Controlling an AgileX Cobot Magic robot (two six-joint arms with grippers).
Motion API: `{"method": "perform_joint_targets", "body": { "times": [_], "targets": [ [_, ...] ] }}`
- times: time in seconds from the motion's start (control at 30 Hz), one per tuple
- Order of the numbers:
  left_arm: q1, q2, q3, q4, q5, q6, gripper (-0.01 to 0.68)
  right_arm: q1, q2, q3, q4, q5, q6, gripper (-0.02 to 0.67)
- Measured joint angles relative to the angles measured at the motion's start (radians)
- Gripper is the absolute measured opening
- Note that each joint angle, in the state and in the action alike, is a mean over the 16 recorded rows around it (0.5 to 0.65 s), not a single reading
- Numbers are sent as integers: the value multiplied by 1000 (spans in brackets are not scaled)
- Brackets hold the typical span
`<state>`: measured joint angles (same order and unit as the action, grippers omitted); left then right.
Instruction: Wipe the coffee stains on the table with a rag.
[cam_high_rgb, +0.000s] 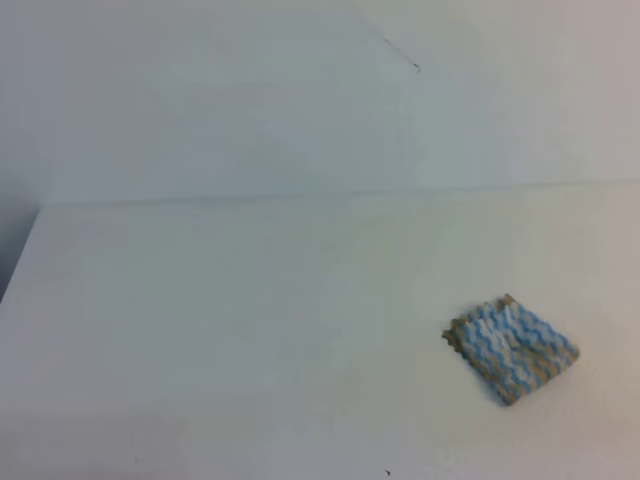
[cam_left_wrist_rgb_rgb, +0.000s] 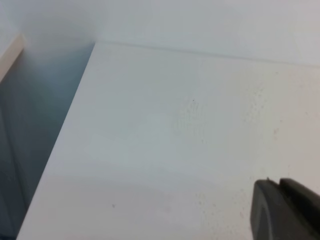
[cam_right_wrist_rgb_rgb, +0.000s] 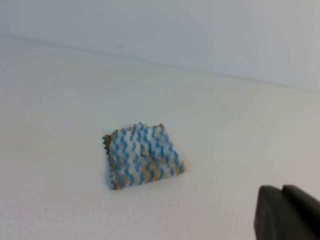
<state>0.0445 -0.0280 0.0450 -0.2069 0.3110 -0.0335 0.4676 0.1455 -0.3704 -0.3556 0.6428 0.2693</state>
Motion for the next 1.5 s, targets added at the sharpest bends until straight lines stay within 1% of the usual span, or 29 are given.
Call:
{"method": "perform_joint_targets", "body": {
  "times": [0.2, 0.37, 0.5, 0.8, 0.97, 1.13, 1.5],
  "targets": [
    [0, 0, 0, 0, 0, 0, 0, -6, 0, 2, 0, -5, 0, -1],
    [0, 0, 0, 0, 0, 0, 0, -60, 0, 5, 6, -10, 0, -1],
    [0, 0, 0, 0, 0, 0, 0, -148, -1, 8, 20, -17, 0, -1],
    [0, 0, 0, 0, 0, 0, 0, -417, -41, 74, 62, -59, 0, -1],
    [0, 0, 0, 0, 0, 0, 0, -508, -88, 136, 83, -96, 0, -1],
    [0, 0, 0, 0, 0, 0, 0, -543, -129, 188, 100, -127, 0, -2],
    [0, 0, 0, 0, 0, 0, 0, -548, -150, 289, 199, -195, 1, -2]
  ]
}}
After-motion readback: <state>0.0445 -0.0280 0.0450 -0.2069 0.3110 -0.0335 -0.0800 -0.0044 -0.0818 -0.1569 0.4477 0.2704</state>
